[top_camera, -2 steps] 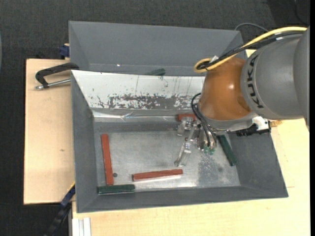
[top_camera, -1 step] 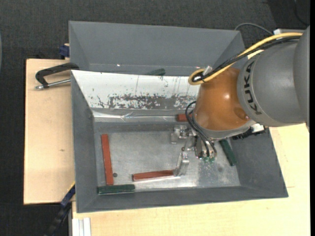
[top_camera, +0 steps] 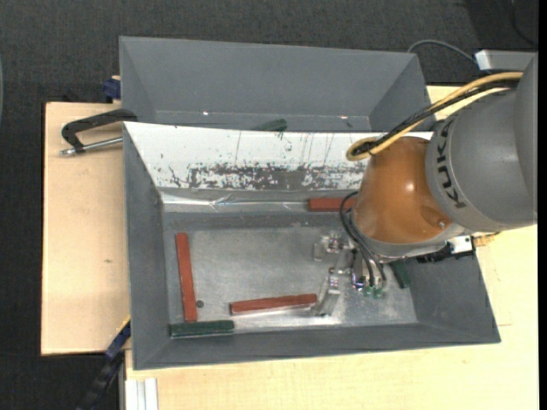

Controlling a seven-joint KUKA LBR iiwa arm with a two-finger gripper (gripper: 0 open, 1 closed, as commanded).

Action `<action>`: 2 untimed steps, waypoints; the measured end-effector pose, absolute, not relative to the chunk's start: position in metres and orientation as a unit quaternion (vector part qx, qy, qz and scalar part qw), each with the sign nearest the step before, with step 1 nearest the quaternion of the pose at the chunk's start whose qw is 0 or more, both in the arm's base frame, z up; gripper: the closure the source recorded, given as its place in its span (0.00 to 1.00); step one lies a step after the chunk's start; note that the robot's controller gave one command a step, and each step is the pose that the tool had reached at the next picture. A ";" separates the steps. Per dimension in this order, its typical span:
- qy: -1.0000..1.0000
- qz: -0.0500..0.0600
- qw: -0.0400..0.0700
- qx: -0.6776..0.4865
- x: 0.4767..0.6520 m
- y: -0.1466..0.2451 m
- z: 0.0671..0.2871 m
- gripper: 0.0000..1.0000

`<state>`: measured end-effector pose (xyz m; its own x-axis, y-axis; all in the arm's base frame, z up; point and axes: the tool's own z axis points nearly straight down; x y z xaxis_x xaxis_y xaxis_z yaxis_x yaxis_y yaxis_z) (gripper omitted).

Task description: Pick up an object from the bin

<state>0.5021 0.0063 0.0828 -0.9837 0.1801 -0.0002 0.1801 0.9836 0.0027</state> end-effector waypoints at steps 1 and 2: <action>0.990 0.001 0.002 -0.138 0.495 0.069 0.081 1.00; 0.990 0.001 0.002 -0.138 0.495 0.069 0.081 1.00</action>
Offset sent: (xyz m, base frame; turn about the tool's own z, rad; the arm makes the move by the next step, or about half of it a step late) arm 0.0000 0.0000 0.0000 0.0000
